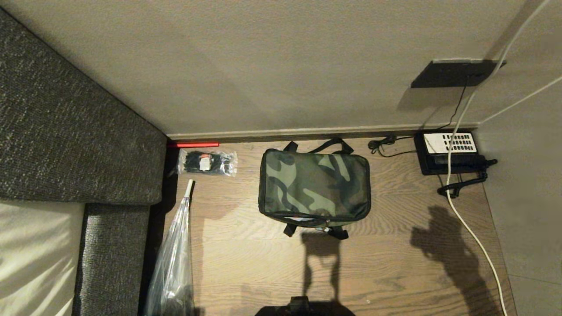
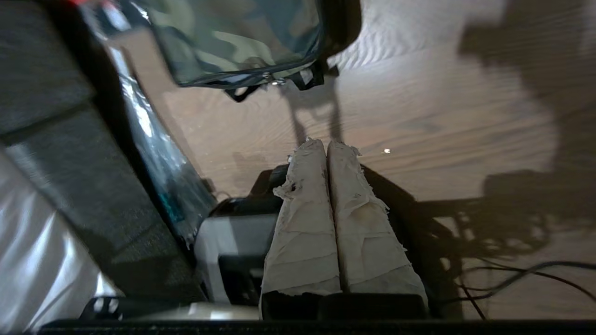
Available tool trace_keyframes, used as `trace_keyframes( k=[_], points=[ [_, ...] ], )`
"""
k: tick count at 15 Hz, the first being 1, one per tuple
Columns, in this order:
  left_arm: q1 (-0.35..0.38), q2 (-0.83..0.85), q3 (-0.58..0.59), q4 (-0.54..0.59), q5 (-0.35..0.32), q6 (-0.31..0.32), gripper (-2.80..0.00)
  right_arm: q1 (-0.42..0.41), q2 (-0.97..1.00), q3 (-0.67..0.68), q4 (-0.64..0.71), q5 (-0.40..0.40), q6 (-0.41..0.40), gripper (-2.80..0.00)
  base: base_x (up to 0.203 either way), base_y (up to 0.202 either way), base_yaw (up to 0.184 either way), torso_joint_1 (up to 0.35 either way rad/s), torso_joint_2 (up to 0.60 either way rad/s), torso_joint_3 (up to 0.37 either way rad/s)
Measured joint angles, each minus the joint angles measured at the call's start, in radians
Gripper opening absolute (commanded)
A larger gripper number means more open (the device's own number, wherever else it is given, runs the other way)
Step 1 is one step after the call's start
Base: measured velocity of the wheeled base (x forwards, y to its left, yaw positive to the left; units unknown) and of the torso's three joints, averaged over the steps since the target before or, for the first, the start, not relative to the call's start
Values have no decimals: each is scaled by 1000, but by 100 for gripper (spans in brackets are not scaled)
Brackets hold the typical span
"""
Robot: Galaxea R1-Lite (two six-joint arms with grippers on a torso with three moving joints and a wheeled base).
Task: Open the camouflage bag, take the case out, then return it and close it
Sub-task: Open the top of the storage box
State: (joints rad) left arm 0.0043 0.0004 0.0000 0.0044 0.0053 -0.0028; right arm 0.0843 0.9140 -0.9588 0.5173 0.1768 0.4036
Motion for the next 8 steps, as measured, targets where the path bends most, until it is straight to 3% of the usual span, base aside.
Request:
trace_keyframes(
  k=[3,6,8],
  points=[
    [0,0,0,0,0,0,-280,76,327,200,-468,5,-32,-280,0,0,0,0,0,0],
    [0,0,0,-1,0,0,-280,170,612,398,-979,5,-124,-280,0,0,0,0,0,0],
    [0,0,0,0,0,0,-280,237,760,462,-1224,-11,-162,-280,0,0,0,0,0,0]
  ],
)
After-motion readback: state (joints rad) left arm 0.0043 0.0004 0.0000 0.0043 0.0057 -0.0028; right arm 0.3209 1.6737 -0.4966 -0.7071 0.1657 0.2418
